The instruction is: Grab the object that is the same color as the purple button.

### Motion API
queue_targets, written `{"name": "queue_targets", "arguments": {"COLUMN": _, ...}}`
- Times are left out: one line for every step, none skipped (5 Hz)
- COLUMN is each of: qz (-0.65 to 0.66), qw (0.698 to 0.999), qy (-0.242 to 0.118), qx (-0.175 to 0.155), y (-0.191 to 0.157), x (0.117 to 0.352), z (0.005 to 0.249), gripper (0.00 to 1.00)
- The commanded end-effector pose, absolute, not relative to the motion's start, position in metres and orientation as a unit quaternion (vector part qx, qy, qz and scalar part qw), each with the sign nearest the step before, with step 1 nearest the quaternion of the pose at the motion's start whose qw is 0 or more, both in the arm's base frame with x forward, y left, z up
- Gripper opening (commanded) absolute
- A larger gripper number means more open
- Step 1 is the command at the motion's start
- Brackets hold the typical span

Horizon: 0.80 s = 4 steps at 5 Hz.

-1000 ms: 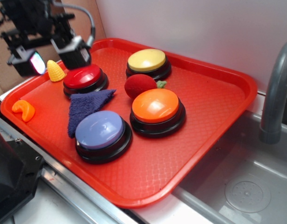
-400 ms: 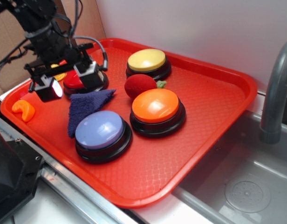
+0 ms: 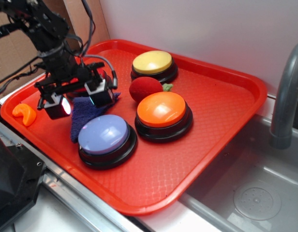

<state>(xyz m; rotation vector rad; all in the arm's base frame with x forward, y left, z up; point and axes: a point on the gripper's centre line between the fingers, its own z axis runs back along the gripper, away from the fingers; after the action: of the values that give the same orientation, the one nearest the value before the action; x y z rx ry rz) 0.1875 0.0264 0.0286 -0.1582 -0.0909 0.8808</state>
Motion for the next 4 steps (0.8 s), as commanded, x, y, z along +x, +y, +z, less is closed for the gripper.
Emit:
{"name": "queue_targets", "arguments": {"qz": 0.422, "qw": 0.901, "qy": -0.046, "qx": -0.085, "y": 0.0314, "x": 0.1904, "z": 0.0187, "gripper": 1.0}}
{"name": "queue_targets", "arguments": {"qz": 0.426, "qw": 0.9, "qy": -0.054, "qx": -0.083, "y": 0.0285, "x": 0.1893, "z": 0.0205, "gripper": 0.0}}
{"name": "queue_targets", "arguments": {"qz": 0.422, "qw": 0.901, "qy": -0.058, "qx": -0.081, "y": 0.0266, "x": 0.1895, "z": 0.0212, "gripper": 0.0}}
{"name": "queue_targets", "arguments": {"qz": 0.422, "qw": 0.901, "qy": -0.06, "qx": -0.079, "y": 0.025, "x": 0.1907, "z": 0.0222, "gripper": 0.0}}
